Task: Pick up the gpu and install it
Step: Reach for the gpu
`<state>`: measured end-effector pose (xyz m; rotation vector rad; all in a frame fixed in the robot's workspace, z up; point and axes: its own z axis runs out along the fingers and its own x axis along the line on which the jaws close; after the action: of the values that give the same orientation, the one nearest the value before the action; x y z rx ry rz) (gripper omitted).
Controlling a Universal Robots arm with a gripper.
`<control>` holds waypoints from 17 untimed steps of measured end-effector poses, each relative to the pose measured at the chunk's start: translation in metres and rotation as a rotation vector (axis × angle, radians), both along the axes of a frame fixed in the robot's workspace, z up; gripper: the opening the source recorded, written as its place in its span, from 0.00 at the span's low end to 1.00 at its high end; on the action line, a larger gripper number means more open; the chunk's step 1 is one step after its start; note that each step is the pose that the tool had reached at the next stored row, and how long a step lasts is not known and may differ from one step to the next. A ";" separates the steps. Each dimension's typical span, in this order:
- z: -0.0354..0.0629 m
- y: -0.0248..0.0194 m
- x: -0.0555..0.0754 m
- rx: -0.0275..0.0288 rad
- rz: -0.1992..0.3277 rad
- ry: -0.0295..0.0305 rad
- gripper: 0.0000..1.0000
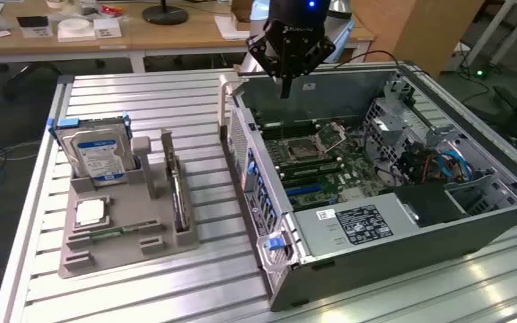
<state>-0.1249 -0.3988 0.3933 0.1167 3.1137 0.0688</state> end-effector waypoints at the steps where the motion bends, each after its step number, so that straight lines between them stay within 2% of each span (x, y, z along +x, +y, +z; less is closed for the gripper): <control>1: 0.0000 0.0000 -0.001 0.0000 0.000 0.0000 0.11; 7: 0.0000 0.0000 -0.007 0.0000 0.000 0.0000 0.11; 17: 0.0000 0.0000 -0.027 0.0000 0.000 0.0000 0.11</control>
<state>-0.1518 -0.3989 0.3932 0.1162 3.1137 0.0687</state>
